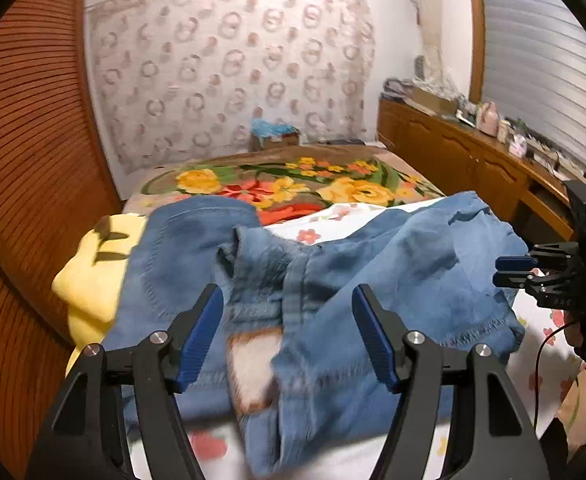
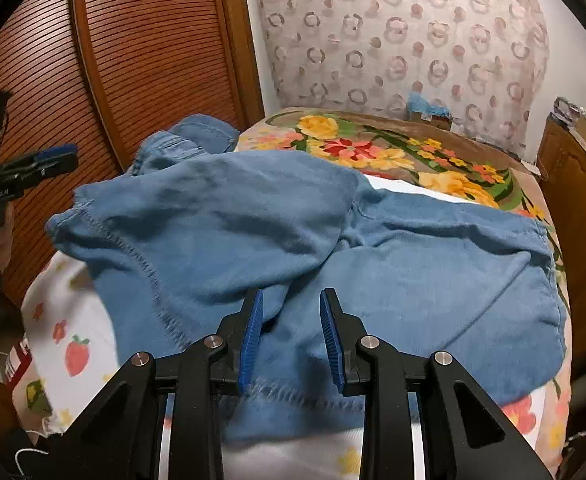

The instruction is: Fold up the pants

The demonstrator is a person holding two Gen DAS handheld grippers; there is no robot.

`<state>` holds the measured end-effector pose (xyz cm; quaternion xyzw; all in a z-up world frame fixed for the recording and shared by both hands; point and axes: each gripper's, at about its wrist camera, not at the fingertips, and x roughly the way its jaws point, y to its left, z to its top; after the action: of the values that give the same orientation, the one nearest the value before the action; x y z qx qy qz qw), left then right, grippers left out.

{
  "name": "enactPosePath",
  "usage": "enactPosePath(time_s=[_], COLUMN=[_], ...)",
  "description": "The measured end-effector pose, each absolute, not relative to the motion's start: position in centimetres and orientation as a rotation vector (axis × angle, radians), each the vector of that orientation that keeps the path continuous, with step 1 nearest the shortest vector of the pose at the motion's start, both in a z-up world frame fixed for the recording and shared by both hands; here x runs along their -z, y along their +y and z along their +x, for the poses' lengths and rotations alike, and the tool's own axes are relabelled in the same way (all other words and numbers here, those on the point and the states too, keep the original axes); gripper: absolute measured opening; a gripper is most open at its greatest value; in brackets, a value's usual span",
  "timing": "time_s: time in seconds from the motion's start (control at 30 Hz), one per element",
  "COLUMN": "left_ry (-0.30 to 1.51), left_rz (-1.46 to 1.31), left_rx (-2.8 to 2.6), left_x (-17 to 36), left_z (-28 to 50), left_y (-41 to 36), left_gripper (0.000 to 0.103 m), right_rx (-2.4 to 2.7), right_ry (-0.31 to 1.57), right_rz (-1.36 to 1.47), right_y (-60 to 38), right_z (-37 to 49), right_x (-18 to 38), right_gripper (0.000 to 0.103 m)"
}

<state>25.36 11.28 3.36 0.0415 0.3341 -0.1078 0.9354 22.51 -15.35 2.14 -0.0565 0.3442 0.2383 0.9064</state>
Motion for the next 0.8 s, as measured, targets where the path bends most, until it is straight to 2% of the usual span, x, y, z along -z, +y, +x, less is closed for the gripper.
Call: enactPosePath(time_s=[0.07, 0.13, 0.33, 0.47, 0.5, 0.67, 0.8], left_ry=[0.712, 0.739, 0.833, 0.853, 0.841, 0.657, 0.646], left_rz=[0.094, 0.105, 0.182, 0.215, 0.219, 0.154, 0.146], left_rx=[0.245, 0.252, 0.287, 0.315, 0.320, 0.199, 0.108], left_x=[-2.8, -2.1, 0.5, 1.3, 1.1, -4.4, -6.0], left_z=[27.4, 29.1, 32.8, 33.2, 33.1, 32.5, 34.4], left_y=[10.5, 10.1, 8.2, 7.3, 7.2, 10.0, 12.2], left_gripper=[0.058, 0.054, 0.047, 0.012, 0.009, 0.008, 0.008], right_rx=[-0.498, -0.505, -0.521, -0.534, -0.536, -0.542, -0.542], right_ry=[0.710, 0.711, 0.729, 0.740, 0.742, 0.740, 0.740], right_rz=[-0.113, -0.112, -0.117, -0.105, -0.102, -0.094, -0.083], right_y=[-15.2, -15.0, -14.6, -15.0, -15.1, -15.4, -15.5], right_z=[23.3, 24.2, 26.5, 27.4, 27.5, 28.6, 28.9], right_x=[-1.9, -1.6, -0.3, 0.4, 0.5, 0.5, 0.8], right_gripper=[0.030, 0.030, 0.030, 0.030, 0.030, 0.030, 0.030])
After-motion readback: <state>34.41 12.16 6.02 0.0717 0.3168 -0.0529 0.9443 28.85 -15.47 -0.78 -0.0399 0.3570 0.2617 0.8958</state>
